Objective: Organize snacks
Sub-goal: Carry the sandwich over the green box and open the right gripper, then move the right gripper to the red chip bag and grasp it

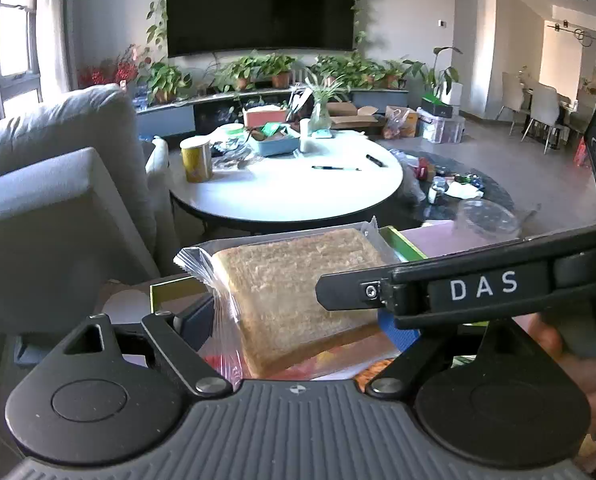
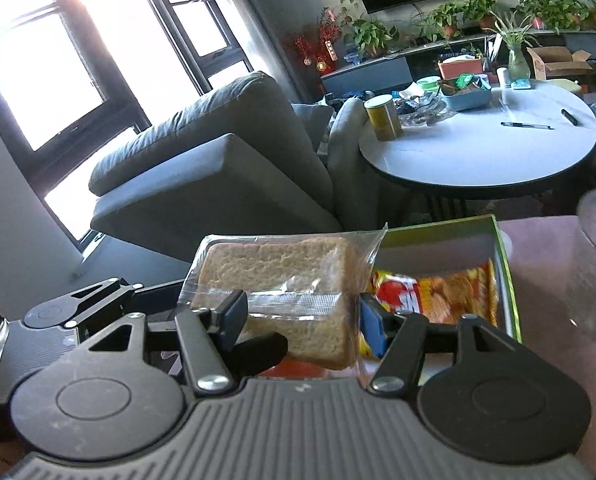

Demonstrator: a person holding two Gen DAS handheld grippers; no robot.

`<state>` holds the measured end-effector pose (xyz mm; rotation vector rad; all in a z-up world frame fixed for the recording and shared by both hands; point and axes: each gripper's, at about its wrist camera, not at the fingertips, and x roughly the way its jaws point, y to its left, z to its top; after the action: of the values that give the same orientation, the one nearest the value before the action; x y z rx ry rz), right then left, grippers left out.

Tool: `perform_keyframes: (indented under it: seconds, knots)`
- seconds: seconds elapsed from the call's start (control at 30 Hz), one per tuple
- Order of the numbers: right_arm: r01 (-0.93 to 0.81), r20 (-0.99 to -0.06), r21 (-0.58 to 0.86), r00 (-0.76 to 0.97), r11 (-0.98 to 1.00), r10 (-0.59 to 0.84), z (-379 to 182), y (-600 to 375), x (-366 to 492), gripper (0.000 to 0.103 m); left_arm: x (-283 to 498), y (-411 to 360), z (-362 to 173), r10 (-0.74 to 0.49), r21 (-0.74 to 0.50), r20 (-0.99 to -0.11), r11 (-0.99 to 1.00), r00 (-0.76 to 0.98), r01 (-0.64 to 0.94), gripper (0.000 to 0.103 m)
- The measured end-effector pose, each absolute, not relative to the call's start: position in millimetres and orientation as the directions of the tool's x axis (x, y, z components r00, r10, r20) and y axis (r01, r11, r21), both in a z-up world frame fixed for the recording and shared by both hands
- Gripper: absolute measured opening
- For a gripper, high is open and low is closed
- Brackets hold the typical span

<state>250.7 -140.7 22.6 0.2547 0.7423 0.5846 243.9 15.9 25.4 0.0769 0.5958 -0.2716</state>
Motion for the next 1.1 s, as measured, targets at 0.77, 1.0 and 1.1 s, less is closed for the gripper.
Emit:
perform_keyframes:
  seconds: [0.77,1.0,1.1]
  knots:
    - [-0.326,-0.627,0.345,0.618,0.88,0.475,-3,-144,275,0.065,259,64,-5,-0.091,-0.002,-0.584,0.994,0.807,0.111,0.086]
    - [-0.379,-0.593,0.349,0.618,0.857,0.515,12,-169,228,0.065,219,53,4,-0.145,-0.047,-0.525,0.989,0.839,0.142,0.089]
    - [-0.399,-0.596,0.339,0.61,0.852,0.523,9,-177,205,0.065,200,46,7,-0.168,-0.063,-0.51,0.985,0.844,0.158,0.089]
